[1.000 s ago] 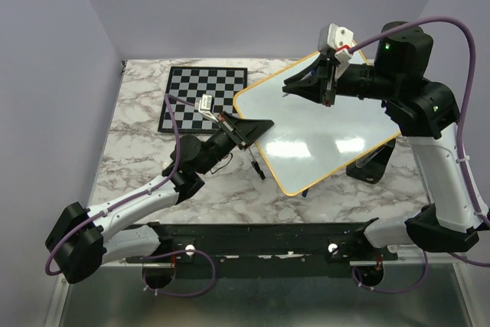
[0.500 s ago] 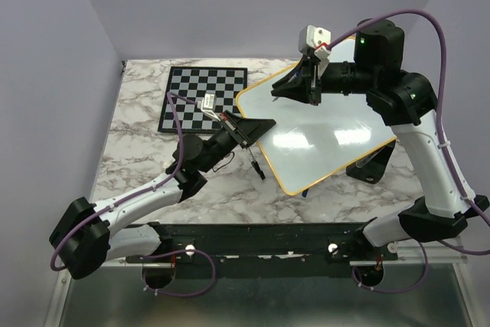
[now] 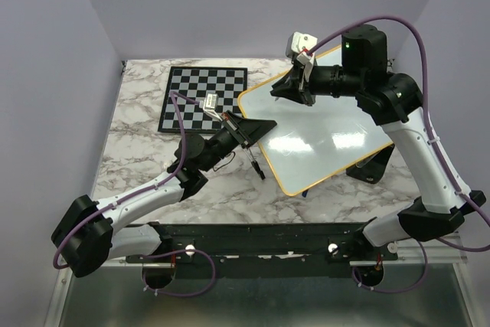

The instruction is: Write a sentence on the whiteboard

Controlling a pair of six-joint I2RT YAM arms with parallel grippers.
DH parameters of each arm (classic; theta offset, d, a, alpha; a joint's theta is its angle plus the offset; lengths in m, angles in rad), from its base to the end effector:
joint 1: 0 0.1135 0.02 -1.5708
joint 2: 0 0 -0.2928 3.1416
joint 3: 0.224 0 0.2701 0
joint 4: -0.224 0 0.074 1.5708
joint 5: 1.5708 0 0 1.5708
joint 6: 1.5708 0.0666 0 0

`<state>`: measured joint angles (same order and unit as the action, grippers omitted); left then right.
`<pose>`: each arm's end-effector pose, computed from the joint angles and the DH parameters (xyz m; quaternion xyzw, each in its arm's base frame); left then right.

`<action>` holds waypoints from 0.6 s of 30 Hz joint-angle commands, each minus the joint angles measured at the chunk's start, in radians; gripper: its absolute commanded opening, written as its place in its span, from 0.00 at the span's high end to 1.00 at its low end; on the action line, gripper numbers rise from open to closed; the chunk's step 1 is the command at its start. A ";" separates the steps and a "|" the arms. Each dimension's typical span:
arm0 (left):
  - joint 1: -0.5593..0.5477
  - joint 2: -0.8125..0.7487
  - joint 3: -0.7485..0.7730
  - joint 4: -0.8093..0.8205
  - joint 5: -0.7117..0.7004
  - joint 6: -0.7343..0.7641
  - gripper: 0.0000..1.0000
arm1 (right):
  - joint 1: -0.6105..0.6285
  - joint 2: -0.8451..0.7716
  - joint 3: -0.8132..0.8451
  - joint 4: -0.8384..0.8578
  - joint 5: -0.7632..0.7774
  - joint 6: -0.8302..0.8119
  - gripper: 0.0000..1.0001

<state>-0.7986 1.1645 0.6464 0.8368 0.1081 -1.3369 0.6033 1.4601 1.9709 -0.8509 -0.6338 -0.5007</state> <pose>0.2013 -0.2170 0.3481 -0.1134 0.5757 -0.7242 0.3624 0.2316 0.2075 0.5430 -0.5600 0.5663 0.2823 0.5347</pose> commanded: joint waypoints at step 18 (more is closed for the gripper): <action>0.006 -0.012 0.055 0.258 0.025 -0.064 1.00 | 0.009 0.003 -0.060 0.044 0.002 0.002 1.00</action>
<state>-0.7975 1.1648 0.6464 0.8371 0.1238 -1.3403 0.6033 1.4605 1.9278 -0.8318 -0.6186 -0.5079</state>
